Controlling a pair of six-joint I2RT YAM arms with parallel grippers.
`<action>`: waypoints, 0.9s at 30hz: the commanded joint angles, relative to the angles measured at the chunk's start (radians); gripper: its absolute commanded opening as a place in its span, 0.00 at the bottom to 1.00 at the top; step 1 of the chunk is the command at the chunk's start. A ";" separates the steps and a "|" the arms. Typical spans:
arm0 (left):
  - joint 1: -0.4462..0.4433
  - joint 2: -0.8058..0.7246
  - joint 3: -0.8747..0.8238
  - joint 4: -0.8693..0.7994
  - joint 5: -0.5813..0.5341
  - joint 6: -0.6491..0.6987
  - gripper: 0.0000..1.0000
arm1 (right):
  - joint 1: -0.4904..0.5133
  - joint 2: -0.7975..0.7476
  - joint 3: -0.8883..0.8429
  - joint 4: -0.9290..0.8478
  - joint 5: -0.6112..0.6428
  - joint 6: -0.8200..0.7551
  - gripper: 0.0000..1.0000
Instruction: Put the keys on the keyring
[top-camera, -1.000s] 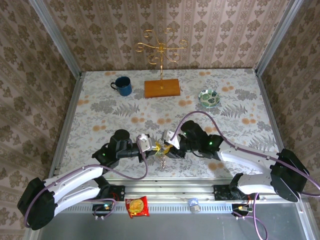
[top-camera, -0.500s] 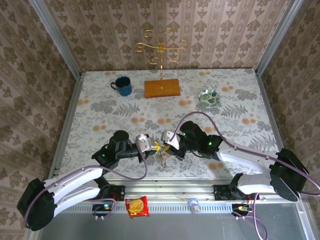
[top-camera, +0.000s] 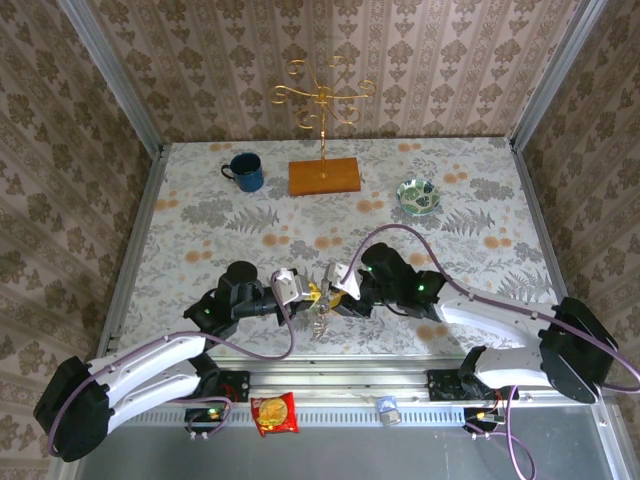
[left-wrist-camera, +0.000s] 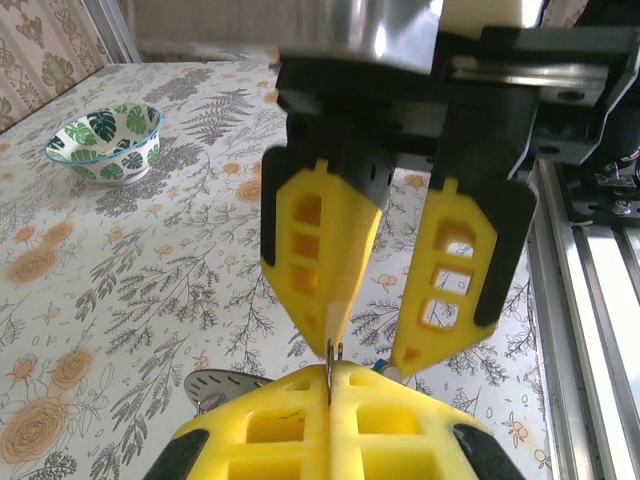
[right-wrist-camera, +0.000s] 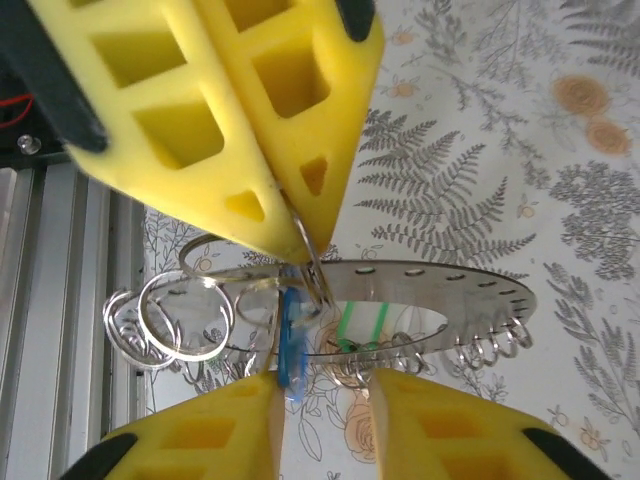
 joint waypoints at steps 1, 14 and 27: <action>-0.007 -0.006 -0.011 0.055 0.022 -0.013 0.00 | -0.015 -0.064 -0.039 0.057 -0.015 0.016 0.32; -0.009 0.011 -0.028 0.123 0.042 -0.032 0.00 | -0.021 -0.025 -0.046 0.191 -0.074 0.063 0.29; -0.010 0.012 -0.034 0.139 0.047 -0.040 0.00 | -0.021 0.008 -0.035 0.248 -0.129 0.078 0.19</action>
